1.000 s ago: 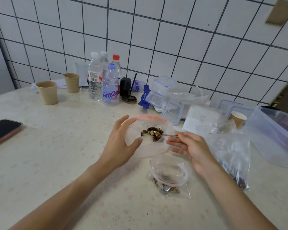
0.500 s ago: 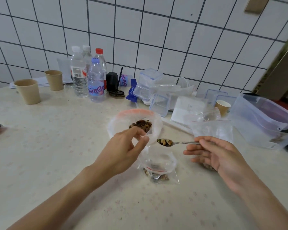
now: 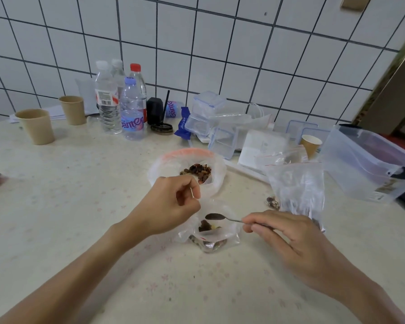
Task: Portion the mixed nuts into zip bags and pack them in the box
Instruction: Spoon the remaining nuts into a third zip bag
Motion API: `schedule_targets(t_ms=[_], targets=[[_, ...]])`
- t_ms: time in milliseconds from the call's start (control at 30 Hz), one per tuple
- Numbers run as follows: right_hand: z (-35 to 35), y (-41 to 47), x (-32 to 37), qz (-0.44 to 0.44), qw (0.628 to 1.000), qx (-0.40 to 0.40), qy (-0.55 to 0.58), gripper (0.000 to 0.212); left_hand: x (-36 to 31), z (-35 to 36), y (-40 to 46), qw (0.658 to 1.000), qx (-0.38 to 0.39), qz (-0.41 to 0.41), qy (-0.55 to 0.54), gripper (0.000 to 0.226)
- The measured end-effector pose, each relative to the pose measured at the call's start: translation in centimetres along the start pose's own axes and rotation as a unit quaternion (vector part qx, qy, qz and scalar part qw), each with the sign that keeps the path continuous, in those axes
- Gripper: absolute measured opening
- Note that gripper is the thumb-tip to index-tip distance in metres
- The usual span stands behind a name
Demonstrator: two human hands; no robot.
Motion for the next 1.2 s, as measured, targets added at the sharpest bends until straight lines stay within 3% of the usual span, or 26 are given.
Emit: schedule_targets(t_ms=[67,167,300,433,533,600,733,833,1033,1200], targets=[[-0.2,0.1,-0.1,-0.002,1.0,-0.012,0.014,0.02,0.0,-0.3,0.0,1.0,0.009,0.004,0.01,0.01],[-0.3,0.8,-1.3,0.071,0.986,-0.027,0.146,0.017,0.4,-0.6,0.0,0.999,0.019,0.003,0.027,0.011],[-0.2,2.4,-2.8,0.145,0.925,-0.082,0.342,0.018,0.5,-1.3,0.1,0.999,-0.003,0.018,0.029,0.008],[0.6,4.0,-4.4,0.22,0.87,-0.118,0.426,0.028,0.5,-3.6,0.4,0.988,-0.137,0.056,0.045,0.022],[1.4,5.5,-5.2,0.246,0.854,-0.137,0.437,0.024,1.0,-6.2,0.2,0.957,-0.273,0.054,0.082,0.023],[2.1,6.8,-5.4,0.256,0.851,-0.147,0.434,0.024,2.0,-7.2,0.0,0.942,-0.321,0.025,0.092,0.034],[4.0,9.4,-5.3,0.262,0.867,-0.137,0.401,0.022,5.3,-7.0,0.2,0.95,-0.288,-0.102,0.064,0.061],[6.0,11.1,-4.8,0.261,0.87,-0.101,0.405,0.022,7.0,-6.1,0.3,0.954,-0.245,-0.173,0.011,0.048],[9.5,13.4,-4.0,0.262,0.871,-0.047,0.413,0.023,5.7,-5.3,0.5,0.968,-0.216,-0.118,-0.056,0.01],[11.2,14.0,-5.4,0.328,0.825,-0.056,0.457,0.021,5.1,-4.7,1.1,0.964,-0.202,-0.103,-0.136,0.012]])
Point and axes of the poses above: each hand's wrist, its own y-axis towards the middle knuckle, its own z-axis out of the palm, x = y × z, the point moved 7 cm from there along y, towards the middle knuckle, and after that the axes turned 12 degrees about -y, right-handed, at the moved point
